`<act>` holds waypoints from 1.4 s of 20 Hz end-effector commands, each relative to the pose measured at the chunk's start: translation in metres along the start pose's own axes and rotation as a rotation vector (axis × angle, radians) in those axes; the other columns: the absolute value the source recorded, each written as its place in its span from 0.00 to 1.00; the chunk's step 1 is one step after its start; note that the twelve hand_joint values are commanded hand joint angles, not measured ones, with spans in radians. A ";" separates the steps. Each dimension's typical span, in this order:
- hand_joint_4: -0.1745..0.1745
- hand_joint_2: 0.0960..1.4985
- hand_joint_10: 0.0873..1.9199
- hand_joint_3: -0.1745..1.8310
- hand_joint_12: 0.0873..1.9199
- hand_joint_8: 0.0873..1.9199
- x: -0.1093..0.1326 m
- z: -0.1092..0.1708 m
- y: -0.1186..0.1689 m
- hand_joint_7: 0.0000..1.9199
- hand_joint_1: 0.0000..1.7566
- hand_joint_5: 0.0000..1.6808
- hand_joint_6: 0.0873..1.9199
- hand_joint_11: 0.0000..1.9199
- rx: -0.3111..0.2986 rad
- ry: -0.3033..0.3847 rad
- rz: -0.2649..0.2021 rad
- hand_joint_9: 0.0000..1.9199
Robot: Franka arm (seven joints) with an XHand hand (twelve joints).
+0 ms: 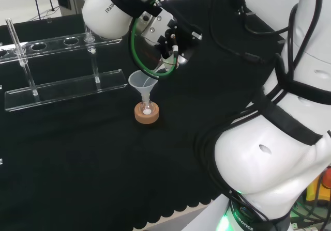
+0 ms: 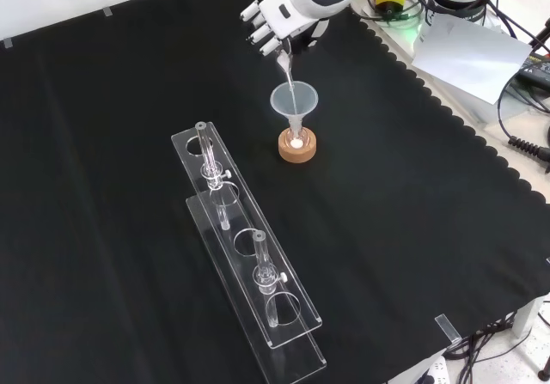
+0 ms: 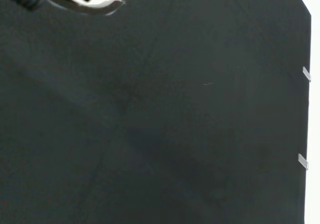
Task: Pour all the NaCl from the weighing funnel into the round-bottom flask.
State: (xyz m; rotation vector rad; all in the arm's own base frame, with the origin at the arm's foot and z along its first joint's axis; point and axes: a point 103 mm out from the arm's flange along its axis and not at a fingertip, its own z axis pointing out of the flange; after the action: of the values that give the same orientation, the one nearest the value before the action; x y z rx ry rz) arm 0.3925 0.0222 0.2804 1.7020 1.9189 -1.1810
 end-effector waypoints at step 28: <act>1.00 0.43 0.17 0.47 0.55 0.29 -0.004 -0.012 -0.005 0.38 0.60 0.63 0.55 0.40 0.004 -0.084 0.013 0.58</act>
State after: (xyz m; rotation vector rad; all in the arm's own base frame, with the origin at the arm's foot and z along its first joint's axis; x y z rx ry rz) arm 0.3921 0.0276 0.2912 1.6439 1.8553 -1.2316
